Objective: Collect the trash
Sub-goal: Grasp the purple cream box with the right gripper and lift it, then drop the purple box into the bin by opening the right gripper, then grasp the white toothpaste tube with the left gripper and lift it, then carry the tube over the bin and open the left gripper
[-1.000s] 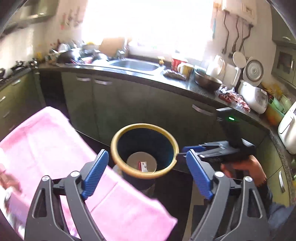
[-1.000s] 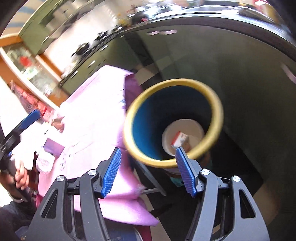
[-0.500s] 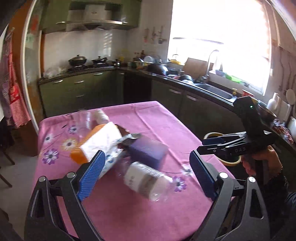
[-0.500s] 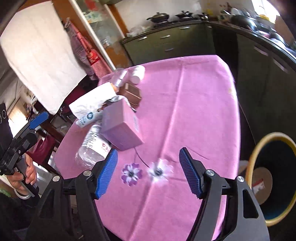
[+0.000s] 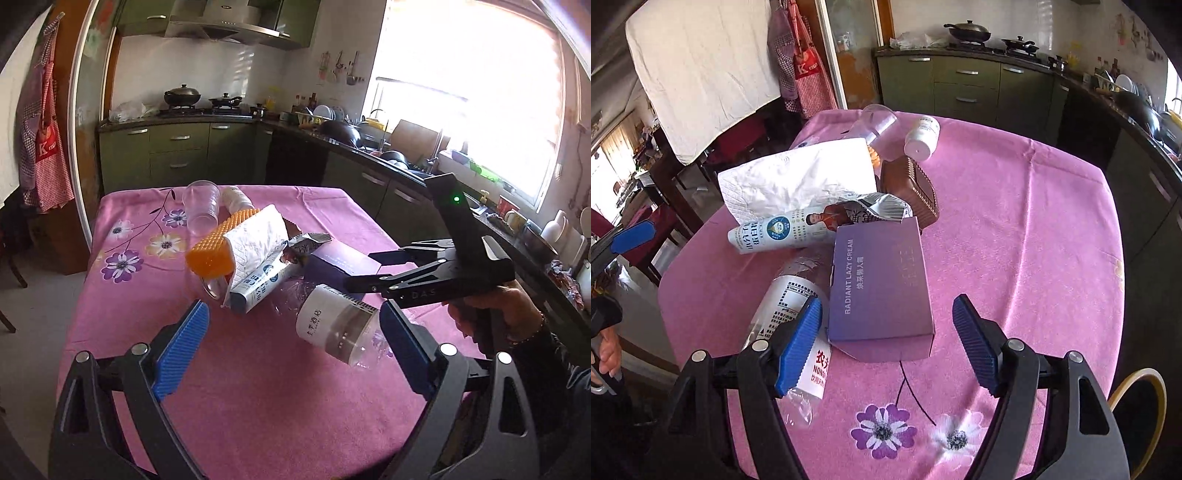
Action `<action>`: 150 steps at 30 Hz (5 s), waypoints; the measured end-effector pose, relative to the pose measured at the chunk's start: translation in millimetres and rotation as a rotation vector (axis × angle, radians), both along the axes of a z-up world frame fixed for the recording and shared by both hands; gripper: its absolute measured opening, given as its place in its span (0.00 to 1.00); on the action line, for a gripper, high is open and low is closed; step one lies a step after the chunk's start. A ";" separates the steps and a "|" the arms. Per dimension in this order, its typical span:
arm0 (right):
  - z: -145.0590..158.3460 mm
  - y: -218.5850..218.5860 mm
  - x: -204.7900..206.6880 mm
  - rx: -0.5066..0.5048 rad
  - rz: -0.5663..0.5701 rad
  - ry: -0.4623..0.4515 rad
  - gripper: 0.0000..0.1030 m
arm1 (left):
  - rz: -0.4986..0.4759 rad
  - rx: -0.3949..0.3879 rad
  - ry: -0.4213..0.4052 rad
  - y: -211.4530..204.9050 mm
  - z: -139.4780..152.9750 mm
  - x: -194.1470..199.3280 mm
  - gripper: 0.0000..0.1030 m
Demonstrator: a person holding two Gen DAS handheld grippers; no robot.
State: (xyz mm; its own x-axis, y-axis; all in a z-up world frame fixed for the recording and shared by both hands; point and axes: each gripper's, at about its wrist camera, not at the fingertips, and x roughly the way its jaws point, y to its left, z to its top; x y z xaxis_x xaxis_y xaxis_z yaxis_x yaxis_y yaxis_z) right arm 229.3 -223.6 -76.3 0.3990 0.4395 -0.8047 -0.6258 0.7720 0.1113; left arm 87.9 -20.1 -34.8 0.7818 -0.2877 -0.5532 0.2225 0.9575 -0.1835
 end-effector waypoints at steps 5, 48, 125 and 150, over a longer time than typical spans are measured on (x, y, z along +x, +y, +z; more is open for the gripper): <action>-14.3 11.5 16.1 -0.006 0.008 0.035 0.67 | 0.003 -0.009 0.020 2.7 -6.6 3.5 0.86; -56.2 -366.6 -3.7 -0.022 -0.900 0.090 0.63 | -0.043 0.042 0.061 -22.9 -9.3 17.3 0.87; -49.9 -296.5 -8.6 -0.016 -0.747 0.073 0.64 | -0.131 0.007 0.069 2.7 -5.0 40.7 0.00; -32.3 -310.7 -24.1 0.011 -0.778 0.026 0.64 | -0.310 0.031 0.044 -47.5 16.3 27.1 0.00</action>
